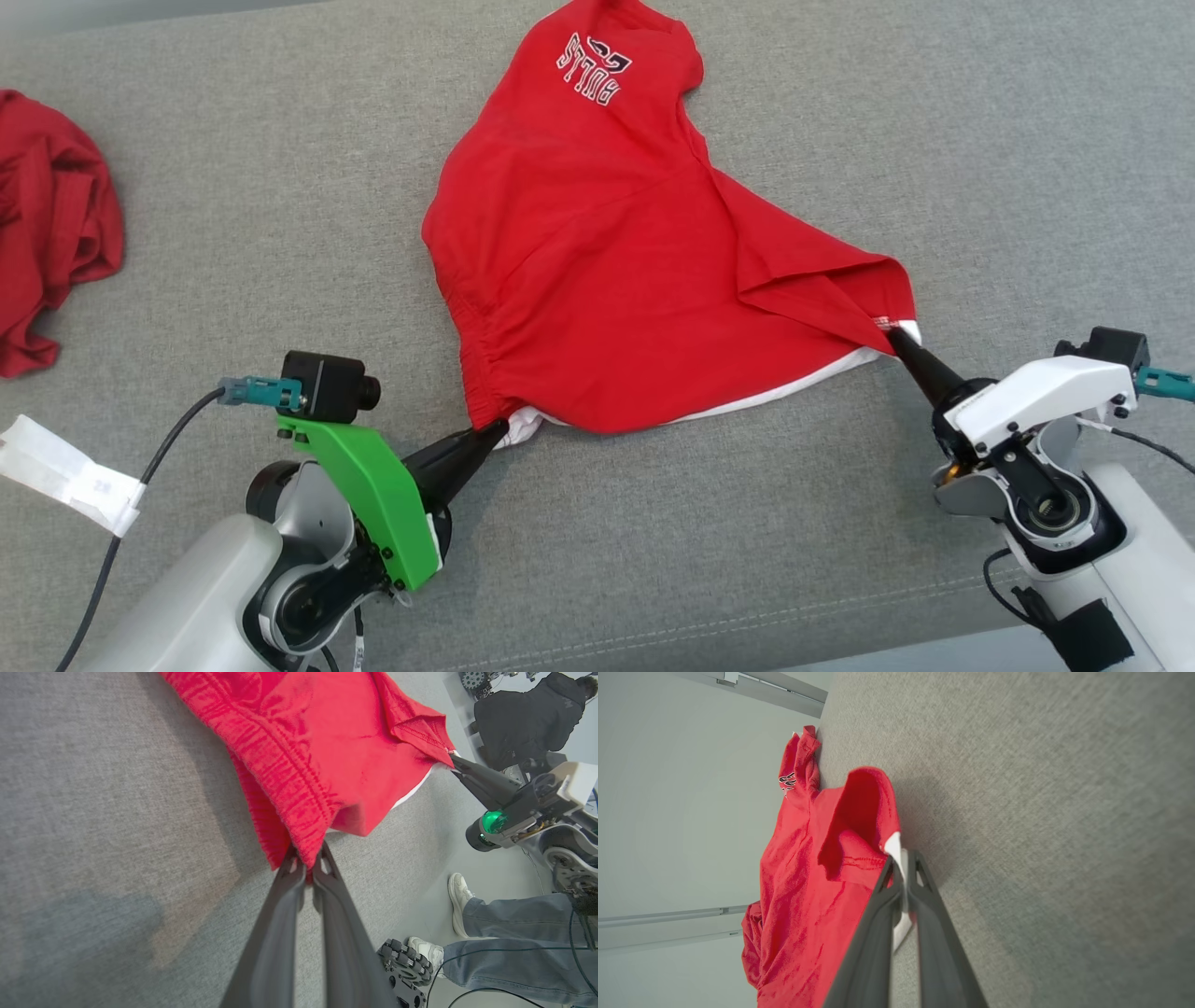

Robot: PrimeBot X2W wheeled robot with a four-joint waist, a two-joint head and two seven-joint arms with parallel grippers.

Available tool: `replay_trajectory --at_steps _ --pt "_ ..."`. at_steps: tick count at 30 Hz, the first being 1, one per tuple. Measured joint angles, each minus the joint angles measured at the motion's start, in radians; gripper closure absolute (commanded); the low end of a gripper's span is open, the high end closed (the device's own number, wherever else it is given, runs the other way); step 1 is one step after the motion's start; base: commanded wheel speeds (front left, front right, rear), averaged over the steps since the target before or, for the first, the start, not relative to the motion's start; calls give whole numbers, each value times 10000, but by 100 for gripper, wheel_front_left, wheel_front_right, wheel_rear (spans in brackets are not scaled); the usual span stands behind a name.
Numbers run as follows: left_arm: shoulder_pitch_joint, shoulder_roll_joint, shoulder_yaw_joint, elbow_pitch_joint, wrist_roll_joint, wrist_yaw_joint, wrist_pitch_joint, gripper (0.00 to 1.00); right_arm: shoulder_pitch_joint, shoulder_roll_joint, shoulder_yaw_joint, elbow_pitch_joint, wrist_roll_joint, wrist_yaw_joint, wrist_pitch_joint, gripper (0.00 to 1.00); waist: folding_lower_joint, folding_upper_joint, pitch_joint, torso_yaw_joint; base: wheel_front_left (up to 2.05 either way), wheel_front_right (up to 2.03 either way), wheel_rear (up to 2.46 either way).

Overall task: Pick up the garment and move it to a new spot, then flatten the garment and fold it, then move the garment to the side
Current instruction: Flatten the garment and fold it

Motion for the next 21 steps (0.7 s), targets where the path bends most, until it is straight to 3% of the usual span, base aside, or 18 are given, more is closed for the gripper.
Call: replay_trajectory --at_steps 2,3,4,21 --pt "-1 2 2 -52 0 0 15 100 -9 -186 40 44 -215 0 -2 64 0 0 11 7 0 0 0" --pt "-2 4 6 -67 0 2 15 100 -19 -318 107 73 -401 0 -4 40 0 0 7 12 0 0 0" --pt "-2 10 10 -98 0 35 15 100 -25 -497 224 81 -692 -4 -4 0 0 0 2 17 0 0 0" --pt "57 -31 46 -700 -125 150 54 100 -445 -2846 2359 -727 -4903 167 -443 0 0 0 18 55 0 0 0"
